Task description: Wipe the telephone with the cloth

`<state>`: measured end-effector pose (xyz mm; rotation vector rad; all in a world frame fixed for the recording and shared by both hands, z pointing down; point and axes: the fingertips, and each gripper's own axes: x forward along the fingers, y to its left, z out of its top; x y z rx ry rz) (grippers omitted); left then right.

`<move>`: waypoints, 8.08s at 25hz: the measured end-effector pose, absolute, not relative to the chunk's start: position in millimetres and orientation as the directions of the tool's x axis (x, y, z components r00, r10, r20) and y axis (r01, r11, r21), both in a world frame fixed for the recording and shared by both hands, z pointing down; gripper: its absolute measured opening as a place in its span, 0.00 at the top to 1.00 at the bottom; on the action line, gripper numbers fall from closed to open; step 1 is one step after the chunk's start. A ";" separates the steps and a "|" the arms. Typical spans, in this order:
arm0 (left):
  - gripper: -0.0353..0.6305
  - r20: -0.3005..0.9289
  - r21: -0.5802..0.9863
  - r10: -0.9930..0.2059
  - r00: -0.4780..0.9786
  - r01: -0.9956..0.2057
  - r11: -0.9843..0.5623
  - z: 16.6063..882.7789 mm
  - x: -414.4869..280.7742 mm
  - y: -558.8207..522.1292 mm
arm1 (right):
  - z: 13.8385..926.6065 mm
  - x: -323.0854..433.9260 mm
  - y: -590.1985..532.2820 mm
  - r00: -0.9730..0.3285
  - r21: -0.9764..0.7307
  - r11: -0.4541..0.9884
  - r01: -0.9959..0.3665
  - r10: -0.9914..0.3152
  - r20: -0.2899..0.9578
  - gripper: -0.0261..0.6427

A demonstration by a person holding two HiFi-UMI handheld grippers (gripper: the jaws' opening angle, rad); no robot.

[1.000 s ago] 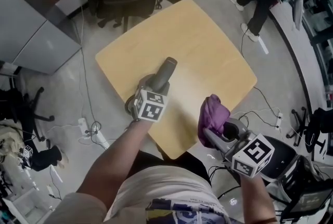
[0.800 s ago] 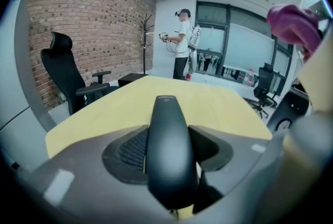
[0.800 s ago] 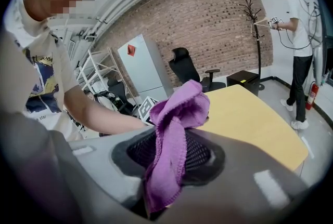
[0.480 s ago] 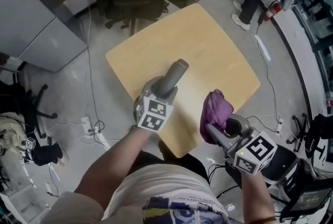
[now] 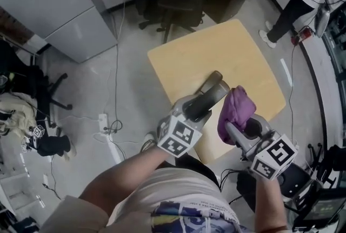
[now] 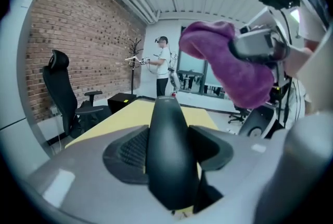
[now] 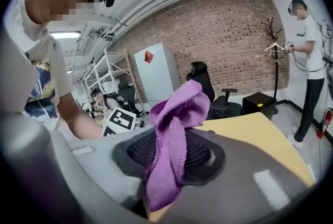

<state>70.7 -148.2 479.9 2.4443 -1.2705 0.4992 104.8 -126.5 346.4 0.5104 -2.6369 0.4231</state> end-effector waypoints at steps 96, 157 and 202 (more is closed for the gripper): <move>0.57 0.318 0.237 -0.568 0.759 -0.644 -0.727 423.9 -22.4 -49.7 | 326.8 -43.0 -46.8 -0.842 -0.017 0.913 -0.407 -0.367 0.396 0.79; 0.57 -0.050 0.851 -0.554 0.831 -0.254 -0.459 385.1 -27.9 -99.6 | 390.8 23.7 -56.2 -0.795 -0.207 0.820 -0.533 -0.402 0.454 0.79; 0.57 -0.220 0.927 -0.517 0.827 0.012 -0.375 356.9 1.9 -74.9 | 378.8 24.3 -51.3 -0.773 -0.176 0.837 -0.518 -0.370 0.515 0.79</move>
